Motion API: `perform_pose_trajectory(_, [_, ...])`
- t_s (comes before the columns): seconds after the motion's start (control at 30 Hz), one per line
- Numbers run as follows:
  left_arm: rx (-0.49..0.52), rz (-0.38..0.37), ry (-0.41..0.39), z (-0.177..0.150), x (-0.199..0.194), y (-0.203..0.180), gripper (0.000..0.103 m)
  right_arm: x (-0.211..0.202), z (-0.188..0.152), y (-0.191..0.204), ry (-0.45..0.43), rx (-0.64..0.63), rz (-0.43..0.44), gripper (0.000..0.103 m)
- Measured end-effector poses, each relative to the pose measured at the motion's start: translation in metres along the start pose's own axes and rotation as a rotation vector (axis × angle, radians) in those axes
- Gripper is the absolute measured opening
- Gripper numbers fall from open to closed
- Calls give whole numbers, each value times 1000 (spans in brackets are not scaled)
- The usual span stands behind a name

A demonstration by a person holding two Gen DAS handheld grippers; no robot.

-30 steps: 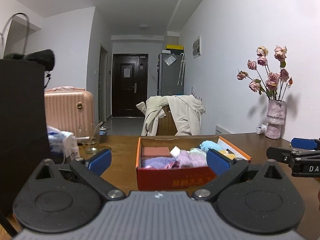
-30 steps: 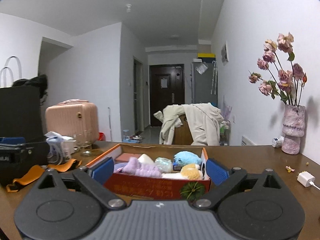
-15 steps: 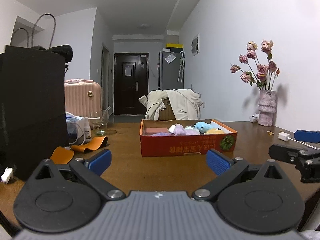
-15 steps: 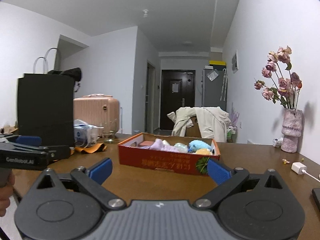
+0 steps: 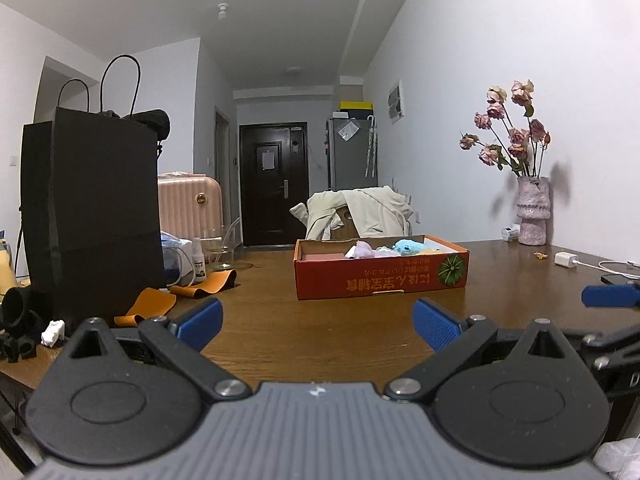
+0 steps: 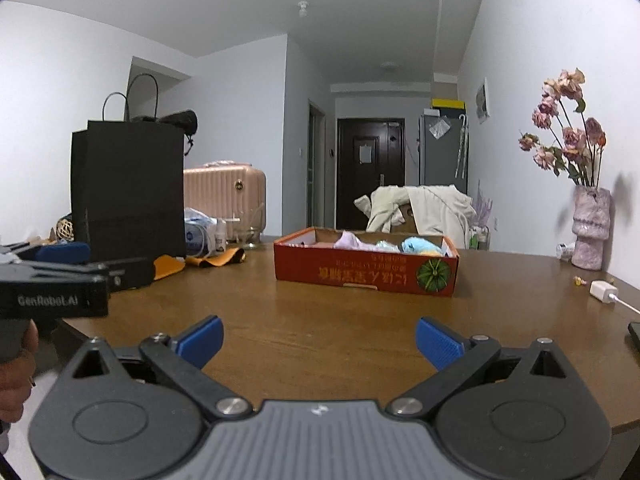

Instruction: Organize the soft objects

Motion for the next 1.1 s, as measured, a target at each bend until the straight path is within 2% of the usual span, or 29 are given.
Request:
perform_pose_trajectory(0.53, [-10, -7, 4, -3, 0, 1, 103, 0, 1, -6, -14, 59, -23, 103])
perform_pose_trajectory(1.1, [-11, -14, 9, -4, 0, -1, 103, -2, 2, -6, -20, 62, -26, 103])
Point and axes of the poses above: each gripper's, at about its wrist camera, not at the fingertips, and x roughly the way its jaws point, y to its left, z to its top, the point moved 4 cm from there along x, roughly the way its jaws point, and after that the axes turned 6 degrees about -z, right-handed, at the moved point
